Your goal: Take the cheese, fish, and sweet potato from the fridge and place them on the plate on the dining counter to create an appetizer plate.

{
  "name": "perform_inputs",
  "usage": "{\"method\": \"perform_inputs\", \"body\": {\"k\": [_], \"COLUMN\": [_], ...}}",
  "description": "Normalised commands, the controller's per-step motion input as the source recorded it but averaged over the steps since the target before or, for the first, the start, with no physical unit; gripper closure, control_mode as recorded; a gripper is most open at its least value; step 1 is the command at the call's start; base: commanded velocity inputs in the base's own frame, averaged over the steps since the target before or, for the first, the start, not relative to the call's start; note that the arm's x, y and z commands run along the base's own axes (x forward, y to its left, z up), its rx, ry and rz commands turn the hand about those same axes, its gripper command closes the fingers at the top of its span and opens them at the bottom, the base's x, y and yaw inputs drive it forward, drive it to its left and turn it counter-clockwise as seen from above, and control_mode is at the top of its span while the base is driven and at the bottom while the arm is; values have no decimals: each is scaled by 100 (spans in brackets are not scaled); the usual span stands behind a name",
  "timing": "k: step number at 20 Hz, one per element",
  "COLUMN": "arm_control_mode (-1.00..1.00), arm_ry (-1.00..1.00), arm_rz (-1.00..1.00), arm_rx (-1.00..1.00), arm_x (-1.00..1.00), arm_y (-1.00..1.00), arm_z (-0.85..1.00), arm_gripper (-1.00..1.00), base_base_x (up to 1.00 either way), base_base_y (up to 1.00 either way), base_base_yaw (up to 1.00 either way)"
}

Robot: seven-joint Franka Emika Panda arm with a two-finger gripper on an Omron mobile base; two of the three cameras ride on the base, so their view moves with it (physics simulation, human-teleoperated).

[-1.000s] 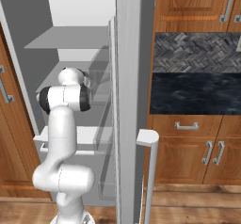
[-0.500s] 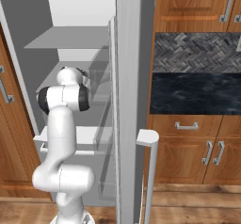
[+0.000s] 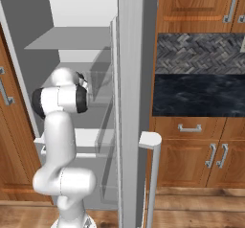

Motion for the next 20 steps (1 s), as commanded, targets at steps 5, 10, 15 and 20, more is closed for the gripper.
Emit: {"method": "perform_inputs", "body": {"k": [5, 10, 15, 20], "arm_control_mode": [-100, -100, -100, -100], "arm_ry": [-9, -8, -8, -1], "arm_rz": [-1, -3, -4, -3], "arm_rx": [0, 0, 0, 0], "arm_x": [-81, -80, -72, -69], "arm_y": [2, 0, 0, 2], "arm_z": [15, 40, 65, 58], "arm_gripper": [100, 100, 100, 100], "base_base_x": [0, 0, 0, 0], "base_base_y": [0, 0, 0, 0], "base_base_yaw": [0, 0, 0, 0]}}
